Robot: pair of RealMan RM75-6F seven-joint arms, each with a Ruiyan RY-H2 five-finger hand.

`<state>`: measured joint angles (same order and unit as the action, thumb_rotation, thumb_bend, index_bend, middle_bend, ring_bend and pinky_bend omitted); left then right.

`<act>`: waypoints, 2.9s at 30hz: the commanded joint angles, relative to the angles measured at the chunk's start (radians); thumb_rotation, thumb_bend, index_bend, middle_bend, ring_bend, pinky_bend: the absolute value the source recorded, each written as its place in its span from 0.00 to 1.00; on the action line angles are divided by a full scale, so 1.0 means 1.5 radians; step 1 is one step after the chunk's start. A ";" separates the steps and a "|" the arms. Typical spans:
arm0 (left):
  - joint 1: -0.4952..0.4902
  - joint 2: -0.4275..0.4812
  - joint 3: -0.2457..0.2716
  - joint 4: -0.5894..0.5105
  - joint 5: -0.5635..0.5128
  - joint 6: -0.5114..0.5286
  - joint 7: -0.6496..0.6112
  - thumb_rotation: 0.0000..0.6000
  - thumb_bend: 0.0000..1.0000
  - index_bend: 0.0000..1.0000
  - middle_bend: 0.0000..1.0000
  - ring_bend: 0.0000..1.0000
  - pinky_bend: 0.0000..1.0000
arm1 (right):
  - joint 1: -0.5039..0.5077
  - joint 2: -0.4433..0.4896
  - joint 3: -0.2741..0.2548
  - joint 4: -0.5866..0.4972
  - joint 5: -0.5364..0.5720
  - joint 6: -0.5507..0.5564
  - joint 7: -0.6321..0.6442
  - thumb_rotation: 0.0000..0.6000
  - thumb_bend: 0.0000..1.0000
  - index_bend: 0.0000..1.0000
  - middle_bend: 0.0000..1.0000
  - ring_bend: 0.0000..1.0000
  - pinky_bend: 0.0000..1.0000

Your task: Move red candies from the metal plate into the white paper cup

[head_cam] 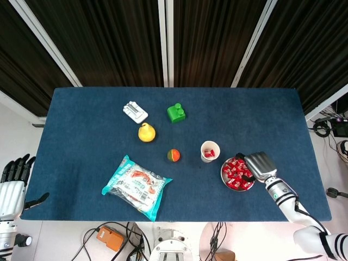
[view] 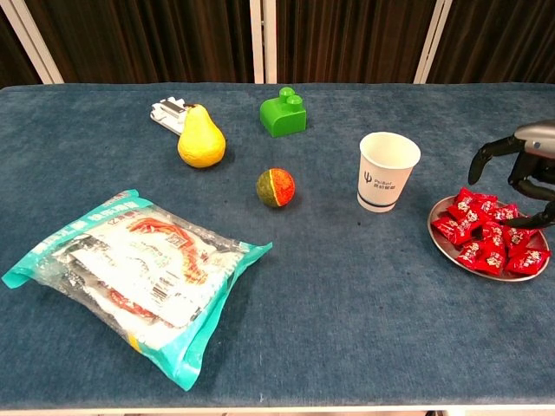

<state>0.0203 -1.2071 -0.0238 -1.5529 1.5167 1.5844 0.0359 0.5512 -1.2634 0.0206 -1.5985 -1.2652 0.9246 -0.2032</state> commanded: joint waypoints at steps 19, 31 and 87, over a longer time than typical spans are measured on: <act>0.007 -0.002 -0.001 0.010 -0.006 0.005 -0.006 1.00 0.00 0.00 0.00 0.00 0.00 | 0.037 -0.063 0.013 0.065 0.046 -0.062 -0.023 1.00 0.41 0.54 0.90 1.00 1.00; 0.009 -0.005 -0.001 0.015 -0.006 0.007 -0.011 1.00 0.00 0.00 0.00 0.00 0.00 | 0.034 -0.048 0.024 0.049 0.022 -0.036 0.001 1.00 0.58 0.69 0.91 1.00 1.00; 0.004 -0.002 -0.004 0.000 0.002 0.008 0.005 1.00 0.00 0.00 0.00 0.00 0.00 | 0.041 -0.040 -0.002 0.024 0.000 -0.020 -0.003 1.00 0.48 0.48 0.91 1.00 1.00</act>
<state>0.0255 -1.2108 -0.0302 -1.5525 1.5201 1.5965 0.0428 0.6087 -1.3141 0.0177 -1.5687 -1.2702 0.9021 -0.2011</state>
